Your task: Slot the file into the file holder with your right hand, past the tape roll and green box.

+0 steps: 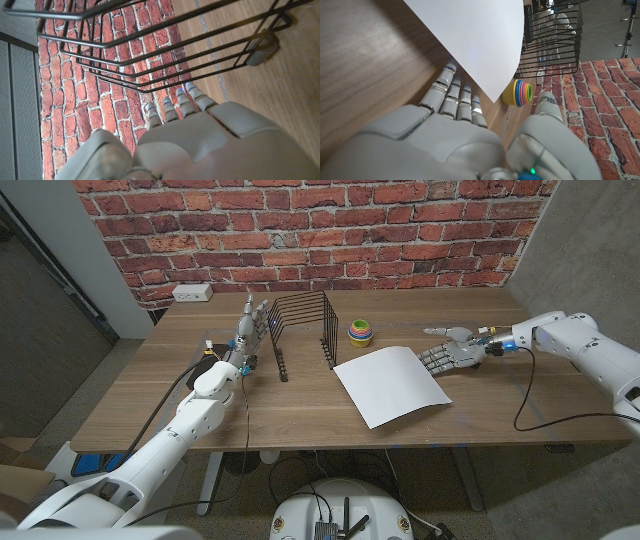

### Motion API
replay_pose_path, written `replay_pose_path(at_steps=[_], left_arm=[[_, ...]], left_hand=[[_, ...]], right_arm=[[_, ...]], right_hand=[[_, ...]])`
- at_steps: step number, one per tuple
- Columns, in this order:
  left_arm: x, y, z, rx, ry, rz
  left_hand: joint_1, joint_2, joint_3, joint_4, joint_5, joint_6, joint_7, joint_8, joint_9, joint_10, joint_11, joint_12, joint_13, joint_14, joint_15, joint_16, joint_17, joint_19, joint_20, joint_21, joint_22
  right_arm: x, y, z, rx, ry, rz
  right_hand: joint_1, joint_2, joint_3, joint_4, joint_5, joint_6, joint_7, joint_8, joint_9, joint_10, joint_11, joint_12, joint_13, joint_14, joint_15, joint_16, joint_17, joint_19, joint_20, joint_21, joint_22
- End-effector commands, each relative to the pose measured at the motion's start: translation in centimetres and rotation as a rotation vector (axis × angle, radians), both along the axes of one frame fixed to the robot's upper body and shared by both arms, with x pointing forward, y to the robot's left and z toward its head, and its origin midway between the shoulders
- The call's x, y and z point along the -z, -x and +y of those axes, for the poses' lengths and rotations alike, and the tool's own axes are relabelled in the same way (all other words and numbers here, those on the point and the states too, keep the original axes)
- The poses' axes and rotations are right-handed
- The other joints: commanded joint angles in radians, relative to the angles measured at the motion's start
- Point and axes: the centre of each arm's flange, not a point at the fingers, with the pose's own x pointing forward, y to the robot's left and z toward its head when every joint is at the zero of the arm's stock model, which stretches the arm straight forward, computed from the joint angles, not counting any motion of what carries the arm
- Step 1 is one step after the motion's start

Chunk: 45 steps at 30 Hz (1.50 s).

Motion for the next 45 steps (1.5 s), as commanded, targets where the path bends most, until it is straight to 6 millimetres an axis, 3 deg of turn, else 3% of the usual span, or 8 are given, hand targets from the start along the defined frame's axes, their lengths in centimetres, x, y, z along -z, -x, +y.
replay_pose_path(at_steps=[1,8,30,39,45], left_arm=[[0.0,0.0,0.0,0.0,0.0,0.0],[0.0,0.0,0.0,0.0,0.0,0.0],[0.0,0.0,0.0,0.0,0.0,-0.001],[0.0,0.0,0.0,0.0,0.0,-0.001],[0.0,0.0,0.0,0.0,0.0,-0.001]], left_hand=[[0.0,0.008,0.006,0.003,0.009,0.003,-0.005,0.003,0.004,-0.001,-0.009,0.003,0.005,0.007,-0.003,0.006,0.002,0.007,-0.002,0.003,0.004],[0.0,0.008,0.006,0.003,0.009,0.002,-0.005,0.003,0.004,0.0,-0.008,0.003,0.005,0.007,-0.004,0.006,0.002,0.007,-0.002,0.003,0.004],[0.0,0.008,0.006,0.002,0.009,0.002,-0.005,0.002,0.004,-0.001,-0.007,0.003,0.005,0.007,-0.003,0.006,0.002,0.007,-0.002,0.002,0.004],[0.0,0.008,0.006,0.002,0.009,0.002,-0.005,0.002,0.004,-0.001,-0.007,0.003,0.005,0.008,-0.003,0.006,0.002,0.007,-0.002,0.002,0.004],[0.0,0.008,0.007,0.002,0.009,0.002,-0.005,0.002,0.004,-0.001,-0.008,0.002,0.005,0.007,-0.003,0.006,0.002,0.007,-0.002,0.002,0.004]], right_arm=[[-0.3,-0.4,0.8,-0.026,0.047,0.01],[-0.2,-0.6,1.1,-0.031,0.051,0.012],[-0.1,-0.9,2.3,-0.007,0.088,-0.022],[-0.2,-1.1,2.5,0.002,0.107,-0.008],[-0.2,-1.2,2.5,0.016,0.109,-0.007]], right_hand=[[0.031,-0.004,0.005,-0.005,0.008,0.019,0.051,0.008,0.006,0.023,-0.002,0.01,0.007,0.029,-0.01,0.013,0.003,0.027,-0.004,0.013,0.003],[0.048,-0.007,0.004,-0.001,0.01,0.039,0.051,0.015,0.008,0.04,-0.014,0.018,0.013,0.052,-0.023,0.024,0.008,0.046,-0.012,0.014,0.004],[0.164,-0.018,-0.005,0.007,0.019,0.188,0.033,0.057,0.014,0.196,-0.064,0.071,0.048,0.214,-0.094,0.109,0.044,0.201,-0.053,0.036,0.008],[0.193,-0.011,-0.005,0.008,0.018,0.204,0.03,0.058,0.015,0.224,-0.065,0.076,0.054,0.259,-0.101,0.133,0.055,0.243,-0.062,0.044,0.01],[0.225,-0.005,-0.002,0.007,0.017,0.226,0.029,0.062,0.016,0.253,-0.074,0.083,0.061,0.313,-0.128,0.159,0.064,0.294,-0.069,0.055,0.01]])
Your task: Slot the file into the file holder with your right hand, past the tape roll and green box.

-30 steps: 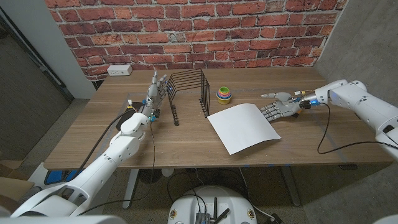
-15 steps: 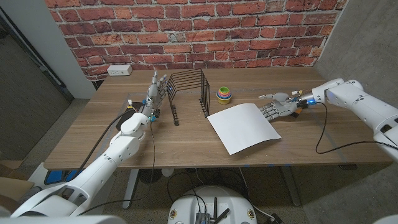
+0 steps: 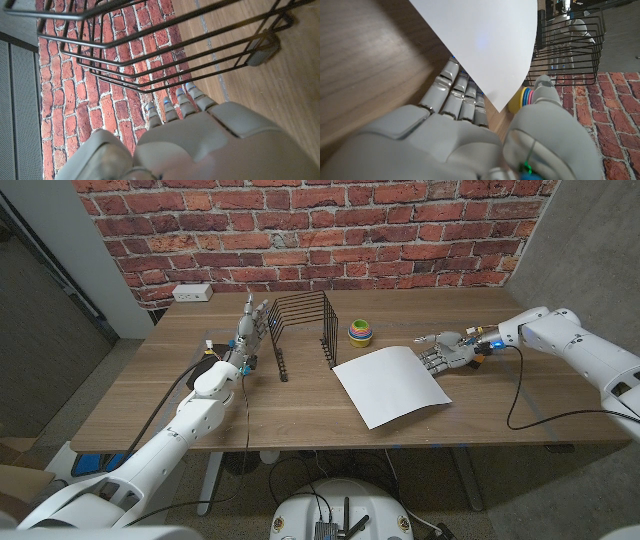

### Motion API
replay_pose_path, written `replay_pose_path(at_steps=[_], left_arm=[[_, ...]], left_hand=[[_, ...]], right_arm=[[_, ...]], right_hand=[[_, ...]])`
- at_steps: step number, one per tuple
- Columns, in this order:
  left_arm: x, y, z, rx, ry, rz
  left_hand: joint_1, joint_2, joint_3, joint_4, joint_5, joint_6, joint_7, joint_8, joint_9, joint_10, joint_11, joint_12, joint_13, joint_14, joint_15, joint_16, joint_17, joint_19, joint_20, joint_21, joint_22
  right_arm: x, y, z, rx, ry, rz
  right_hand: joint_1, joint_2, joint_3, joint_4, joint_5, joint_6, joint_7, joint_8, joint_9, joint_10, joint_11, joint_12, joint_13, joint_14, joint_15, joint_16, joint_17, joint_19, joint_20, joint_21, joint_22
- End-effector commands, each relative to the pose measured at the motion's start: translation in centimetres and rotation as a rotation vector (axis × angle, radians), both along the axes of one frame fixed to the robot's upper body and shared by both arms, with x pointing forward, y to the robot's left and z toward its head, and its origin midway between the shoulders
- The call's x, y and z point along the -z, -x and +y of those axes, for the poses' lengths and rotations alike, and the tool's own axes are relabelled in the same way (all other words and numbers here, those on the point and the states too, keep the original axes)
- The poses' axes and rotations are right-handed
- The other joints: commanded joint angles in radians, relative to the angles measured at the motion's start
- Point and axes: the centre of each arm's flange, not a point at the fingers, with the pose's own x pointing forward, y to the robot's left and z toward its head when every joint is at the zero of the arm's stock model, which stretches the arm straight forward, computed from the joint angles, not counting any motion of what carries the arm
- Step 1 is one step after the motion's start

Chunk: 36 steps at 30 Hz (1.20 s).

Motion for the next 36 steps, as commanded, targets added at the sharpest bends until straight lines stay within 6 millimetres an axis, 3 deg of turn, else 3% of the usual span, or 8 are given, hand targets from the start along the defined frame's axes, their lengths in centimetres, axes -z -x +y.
replay_pose_path(at_steps=[1,7,12,23,30,36], left_arm=[[0.03,0.0,0.02,0.0,0.0,0.001],[0.03,0.01,0.03,0.0,0.0,0.001],[0.03,0.01,0.03,0.0,0.0,0.001],[0.04,0.0,0.03,0.0,0.0,0.001],[0.04,0.0,0.03,0.0,0.0,0.001],[0.03,0.0,0.03,0.0,0.0,0.001]], left_hand=[[0.0,0.008,0.007,0.002,0.009,0.002,-0.005,0.002,0.004,0.0,-0.009,0.003,0.005,0.007,-0.003,0.006,0.002,0.008,-0.003,0.002,0.004],[0.0,0.008,0.007,0.002,0.009,0.002,-0.005,0.002,0.004,0.0,-0.008,0.003,0.005,0.007,-0.003,0.006,0.002,0.007,-0.002,0.002,0.004],[0.0,0.008,0.007,0.002,0.009,0.002,-0.005,0.002,0.004,-0.001,-0.009,0.002,0.005,0.007,-0.003,0.006,0.002,0.008,-0.002,0.002,0.004],[0.0,0.008,0.007,0.002,0.009,0.002,-0.005,0.002,0.004,-0.002,-0.008,0.002,0.005,0.007,-0.003,0.006,0.002,0.007,-0.002,0.002,0.004],[-0.001,0.008,0.007,0.002,0.009,0.002,-0.005,0.002,0.004,-0.001,-0.007,0.002,0.005,0.007,-0.003,0.006,0.002,0.008,-0.002,0.002,0.004],[-0.001,0.008,0.007,0.002,0.009,0.002,-0.005,0.002,0.004,0.0,-0.006,0.003,0.005,0.007,-0.002,0.006,0.002,0.008,-0.003,0.002,0.004]], right_arm=[[-0.18,-0.24,0.22,0.021,0.018,-0.001],[-0.24,-0.36,0.18,0.023,0.023,0.006],[-0.39,-0.6,0.34,0.019,0.047,0.002],[-0.57,-0.71,0.43,0.037,0.073,-0.001],[-0.41,-0.72,0.64,0.043,0.074,-0.001],[-0.32,-0.62,0.63,0.053,0.065,-0.007]], right_hand=[[0.02,0.003,0.002,0.003,0.002,0.028,0.006,0.011,0.002,0.023,-0.002,0.011,0.008,0.039,-0.014,0.018,0.007,0.03,-0.002,0.013,0.003],[0.043,-0.001,0.001,-0.001,0.002,0.049,0.011,0.019,0.005,0.045,-0.003,0.017,0.015,0.06,-0.031,0.031,0.015,0.052,-0.012,0.016,0.004],[0.103,-0.022,0.0,-0.014,0.005,0.059,-0.004,0.025,0.012,0.06,-0.035,0.022,0.03,0.081,-0.071,0.047,0.025,0.063,-0.029,0.016,0.007],[0.186,-0.028,-0.004,-0.003,0.019,0.111,-0.038,0.06,0.031,0.136,-0.094,0.061,0.075,0.152,-0.158,0.088,0.058,0.116,-0.08,0.031,0.013],[0.195,-0.033,-0.011,0.005,0.023,0.127,-0.042,0.072,0.04,0.157,-0.107,0.081,0.097,0.183,-0.17,0.093,0.067,0.135,-0.087,0.038,0.015],[0.206,-0.031,-0.016,0.014,0.031,0.164,-0.051,0.098,0.053,0.201,-0.123,0.116,0.129,0.232,-0.176,0.095,0.076,0.163,-0.098,0.05,0.018]])
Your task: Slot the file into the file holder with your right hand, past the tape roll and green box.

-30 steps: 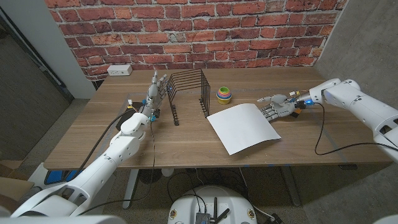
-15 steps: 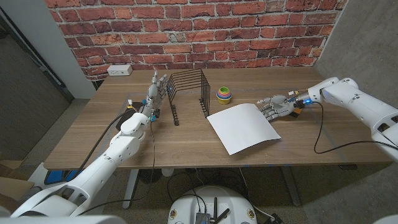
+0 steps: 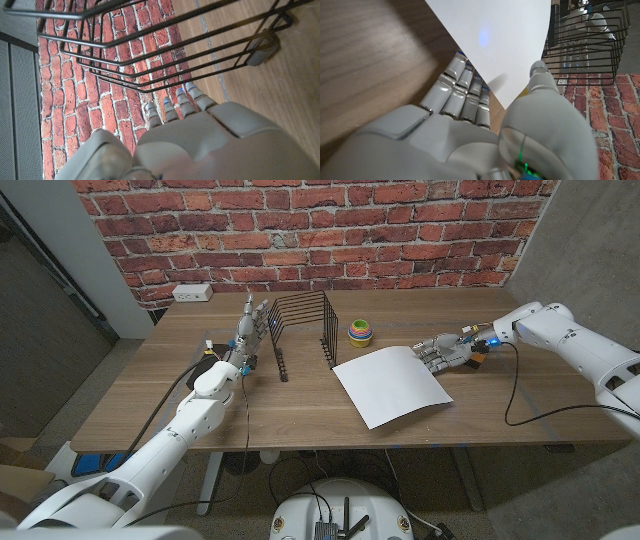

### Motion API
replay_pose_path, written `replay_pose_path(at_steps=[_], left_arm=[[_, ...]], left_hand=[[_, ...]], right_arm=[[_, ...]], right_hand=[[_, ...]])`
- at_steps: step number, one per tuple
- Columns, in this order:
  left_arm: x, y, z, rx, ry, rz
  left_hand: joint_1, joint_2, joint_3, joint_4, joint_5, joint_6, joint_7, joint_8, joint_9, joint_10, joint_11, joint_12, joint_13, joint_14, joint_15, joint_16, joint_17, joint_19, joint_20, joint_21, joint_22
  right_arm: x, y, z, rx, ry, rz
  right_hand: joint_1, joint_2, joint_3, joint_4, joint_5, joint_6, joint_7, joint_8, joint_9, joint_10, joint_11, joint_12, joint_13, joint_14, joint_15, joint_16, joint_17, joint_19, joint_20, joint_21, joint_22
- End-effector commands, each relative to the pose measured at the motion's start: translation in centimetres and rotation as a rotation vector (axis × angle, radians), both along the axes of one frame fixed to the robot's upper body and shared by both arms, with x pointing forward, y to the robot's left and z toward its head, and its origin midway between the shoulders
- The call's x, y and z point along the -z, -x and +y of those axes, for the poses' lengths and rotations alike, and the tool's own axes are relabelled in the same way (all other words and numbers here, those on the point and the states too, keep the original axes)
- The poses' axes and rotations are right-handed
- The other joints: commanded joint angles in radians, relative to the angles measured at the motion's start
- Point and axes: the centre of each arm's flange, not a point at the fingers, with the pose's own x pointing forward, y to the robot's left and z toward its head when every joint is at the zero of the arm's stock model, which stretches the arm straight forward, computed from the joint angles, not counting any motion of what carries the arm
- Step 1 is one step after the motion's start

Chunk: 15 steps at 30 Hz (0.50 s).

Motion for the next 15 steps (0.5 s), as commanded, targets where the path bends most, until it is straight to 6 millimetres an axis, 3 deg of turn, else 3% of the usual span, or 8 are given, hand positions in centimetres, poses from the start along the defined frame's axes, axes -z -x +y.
replay_pose_path(at_steps=[1,5,15], left_arm=[[0.01,-0.01,0.0,0.0,0.0,0.0],[0.01,-0.01,0.0,0.0,0.0,0.0],[0.01,-0.01,-0.01,0.0,0.0,0.0]], left_hand=[[-0.001,0.008,0.004,-0.001,0.009,0.002,-0.005,0.002,0.004,0.0,-0.007,0.003,0.005,0.007,-0.003,0.006,0.002,0.008,-0.002,0.002,0.004],[-0.001,0.008,0.004,-0.001,0.009,0.002,-0.005,0.002,0.004,-0.001,-0.006,0.003,0.005,0.007,-0.004,0.006,0.002,0.007,-0.002,0.002,0.004],[-0.001,0.007,0.004,-0.001,0.009,0.002,-0.005,0.002,0.004,-0.001,-0.008,0.002,0.005,0.007,-0.004,0.006,0.002,0.008,-0.002,0.002,0.004]], right_arm=[[0.34,0.07,0.03,0.019,-0.005,-0.004],[0.59,0.09,-0.03,0.016,-0.027,-0.001],[0.92,0.31,0.04,0.006,-0.043,0.013]], right_hand=[[0.019,0.003,0.001,0.01,0.01,0.03,-0.005,0.018,0.01,0.055,-0.033,0.022,0.021,0.035,-0.132,0.008,0.008,0.025,-0.003,0.012,0.003],[0.022,0.004,-0.001,0.014,0.013,0.042,-0.006,0.029,0.016,0.077,-0.038,0.039,0.036,0.057,-0.134,0.005,0.011,0.039,-0.006,0.018,0.004],[0.03,-0.001,-0.006,0.015,0.018,0.032,-0.002,0.032,0.025,0.056,-0.031,0.039,0.056,0.055,-0.131,-0.014,0.012,0.032,-0.01,0.015,0.003]])
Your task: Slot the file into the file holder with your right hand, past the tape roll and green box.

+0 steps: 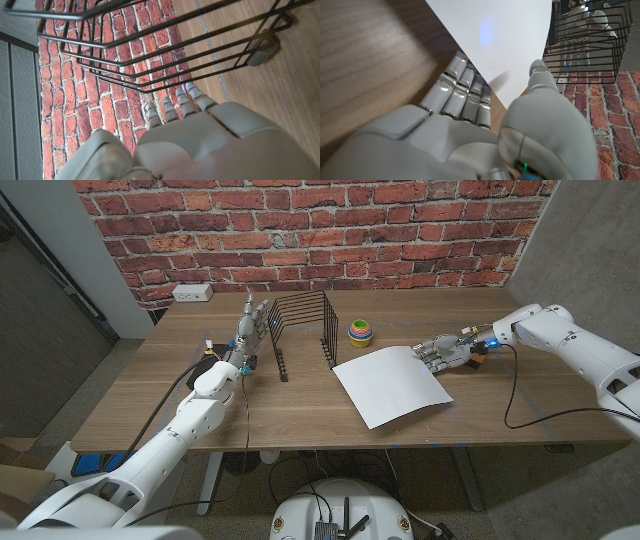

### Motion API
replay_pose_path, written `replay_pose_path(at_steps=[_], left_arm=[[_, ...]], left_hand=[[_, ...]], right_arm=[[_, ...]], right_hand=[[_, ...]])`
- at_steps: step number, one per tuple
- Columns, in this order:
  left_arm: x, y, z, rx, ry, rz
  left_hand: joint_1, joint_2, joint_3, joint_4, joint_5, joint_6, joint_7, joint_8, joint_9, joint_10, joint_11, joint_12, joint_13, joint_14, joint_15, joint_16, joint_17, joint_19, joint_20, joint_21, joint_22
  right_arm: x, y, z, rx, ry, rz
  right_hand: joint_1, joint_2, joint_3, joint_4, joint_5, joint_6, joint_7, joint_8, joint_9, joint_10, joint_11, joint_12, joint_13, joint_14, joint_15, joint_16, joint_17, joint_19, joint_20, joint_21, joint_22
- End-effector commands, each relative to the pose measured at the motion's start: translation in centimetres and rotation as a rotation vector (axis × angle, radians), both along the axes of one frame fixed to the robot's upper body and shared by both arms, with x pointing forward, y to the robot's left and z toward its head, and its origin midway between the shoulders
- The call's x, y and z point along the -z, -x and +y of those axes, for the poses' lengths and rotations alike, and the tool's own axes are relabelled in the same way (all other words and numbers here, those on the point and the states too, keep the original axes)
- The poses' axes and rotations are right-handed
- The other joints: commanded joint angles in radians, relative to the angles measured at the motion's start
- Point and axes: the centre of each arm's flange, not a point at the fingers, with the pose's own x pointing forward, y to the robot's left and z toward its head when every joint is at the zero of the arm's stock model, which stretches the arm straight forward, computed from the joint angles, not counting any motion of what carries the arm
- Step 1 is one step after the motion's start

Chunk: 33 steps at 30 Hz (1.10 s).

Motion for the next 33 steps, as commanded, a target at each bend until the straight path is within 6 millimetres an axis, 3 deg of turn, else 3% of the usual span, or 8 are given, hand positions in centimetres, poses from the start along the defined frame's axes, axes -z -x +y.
replay_pose_path(at_steps=[1,16,21,33], left_arm=[[0.0,0.0,0.0,0.0,0.0,0.0],[0.0,0.0,0.0,0.0,0.0,0.0],[0.0,0.0,0.0,0.0,0.0,0.0],[0.0,0.0,0.0,0.0,0.0,0.0]], left_hand=[[-0.001,0.007,0.005,-0.001,0.009,0.002,-0.005,0.002,0.004,-0.001,-0.008,0.002,0.005,0.008,-0.003,0.006,0.002,0.007,-0.002,0.002,0.004],[-0.001,0.008,0.005,-0.001,0.009,0.002,-0.005,0.002,0.004,-0.001,-0.007,0.002,0.005,0.007,-0.003,0.006,0.002,0.007,-0.002,0.002,0.004],[-0.001,0.007,0.005,-0.001,0.009,0.002,-0.005,0.002,0.004,0.0,-0.007,0.003,0.005,0.007,-0.003,0.006,0.002,0.008,-0.002,0.002,0.004],[-0.001,0.007,0.005,-0.001,0.009,0.003,-0.005,0.002,0.004,-0.002,-0.007,0.002,0.005,0.007,-0.004,0.006,0.002,0.008,-0.002,0.002,0.004]], right_arm=[[0.4,0.3,0.0,-0.002,-0.029,0.009],[0.7,0.5,0.6,0.007,-0.027,-0.006],[0.4,0.5,1.0,0.012,0.001,-0.013],[0.6,0.6,1.7,0.051,0.026,-0.038]], right_hand=[[0.015,0.0,0.001,0.008,0.008,-0.005,0.006,0.005,0.005,0.015,-0.021,0.002,0.01,0.004,-0.118,-0.014,0.001,-0.001,0.001,0.001,0.002],[0.012,0.002,-0.007,0.017,0.012,-0.009,0.014,0.012,0.013,0.014,-0.01,0.001,0.026,-0.006,-0.115,-0.034,0.003,0.0,0.01,-0.003,-0.003],[0.087,0.01,0.01,-0.011,0.02,-0.009,0.0,0.021,0.02,0.029,-0.037,0.007,0.04,0.03,-0.127,-0.025,0.016,0.018,-0.011,0.002,-0.003],[0.161,0.013,0.018,-0.011,0.025,0.037,-0.04,0.064,0.045,0.084,-0.083,0.043,0.078,0.103,-0.132,-0.028,0.032,0.048,-0.042,0.015,0.001]])
